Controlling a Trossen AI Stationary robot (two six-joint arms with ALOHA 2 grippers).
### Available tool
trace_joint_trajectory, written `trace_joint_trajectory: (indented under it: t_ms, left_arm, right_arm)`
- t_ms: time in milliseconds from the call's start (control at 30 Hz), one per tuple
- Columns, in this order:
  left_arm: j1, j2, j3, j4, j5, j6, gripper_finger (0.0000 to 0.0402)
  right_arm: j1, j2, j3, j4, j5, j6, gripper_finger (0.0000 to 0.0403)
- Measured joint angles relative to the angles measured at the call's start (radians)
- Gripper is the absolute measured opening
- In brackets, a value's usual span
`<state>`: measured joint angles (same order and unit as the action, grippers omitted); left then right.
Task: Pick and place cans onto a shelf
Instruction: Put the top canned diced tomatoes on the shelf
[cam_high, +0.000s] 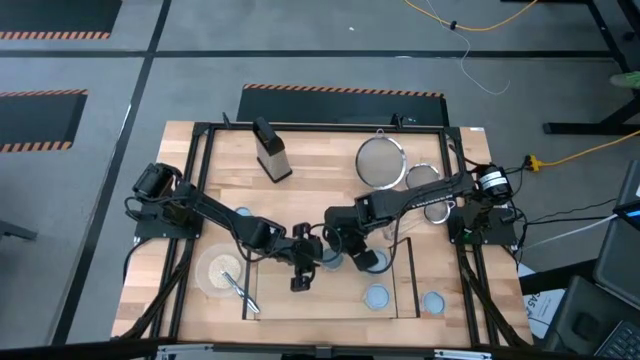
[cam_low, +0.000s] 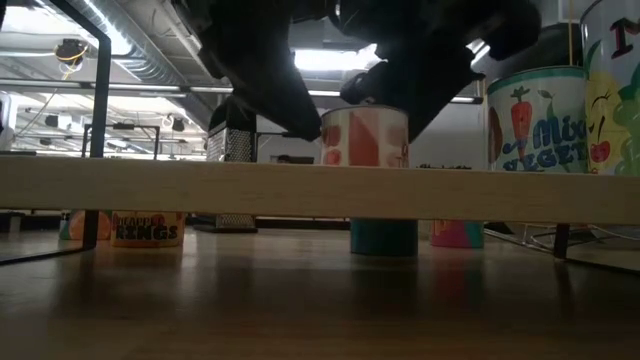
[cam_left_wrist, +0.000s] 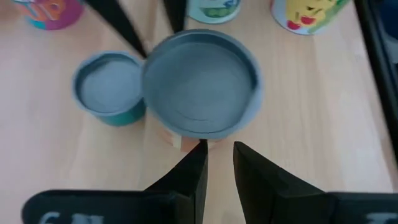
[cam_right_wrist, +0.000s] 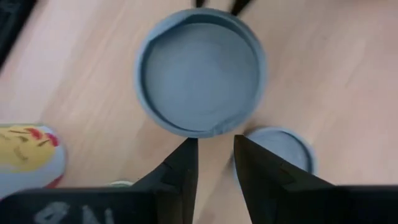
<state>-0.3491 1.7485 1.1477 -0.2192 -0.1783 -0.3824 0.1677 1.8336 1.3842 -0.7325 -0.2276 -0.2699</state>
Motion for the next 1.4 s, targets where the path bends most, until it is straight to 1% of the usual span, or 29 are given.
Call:
trace_joint_trajectory:
  t_ms: [200, 400, 600, 700, 800, 900, 1000, 1133, 1400]
  left_arm:
    - [0.016, 0.000, 0.000, 0.001, -0.036, 0.000, 0.0070]
    - [0.032, 0.000, 0.000, 0.005, -0.053, 0.000, 0.0070]
    - [0.031, 0.000, 0.000, -0.014, -0.041, 0.001, 0.0070]
    - [0.030, 0.000, 0.000, -0.027, -0.011, 0.001, 0.0070]
    - [0.030, 0.000, 0.000, -0.034, 0.052, 0.001, 0.0070]
    - [0.030, 0.000, 0.000, -0.030, 0.112, 0.001, 0.0070]
    - [0.030, 0.000, 0.000, -0.010, 0.140, 0.001, 0.0070]
    - [0.031, 0.000, 0.000, 0.018, 0.137, 0.030, 0.0070]
    - [0.049, 0.000, 0.000, 0.032, 0.091, 0.037, 0.0070]
  right_arm:
    - [0.000, 0.000, 0.000, -0.025, -0.054, 0.012, 0.0107]
    - [0.000, 0.000, 0.000, -0.073, -0.063, 0.034, 0.0107]
    - [0.000, 0.000, 0.000, -0.111, -0.062, 0.032, 0.0107]
    - [0.000, 0.000, 0.000, -0.121, -0.046, 0.031, 0.0107]
    - [0.000, 0.000, 0.000, -0.133, -0.015, 0.031, 0.0107]
    - [0.000, 0.000, 0.000, -0.133, 0.039, 0.032, 0.0107]
    - [0.000, 0.000, 0.000, -0.123, 0.099, 0.055, 0.0107]
    - [0.000, 0.000, 0.000, -0.093, 0.129, 0.059, 0.0107]
    - [0.000, -0.001, 0.000, -0.065, 0.121, 0.059, 0.0107]
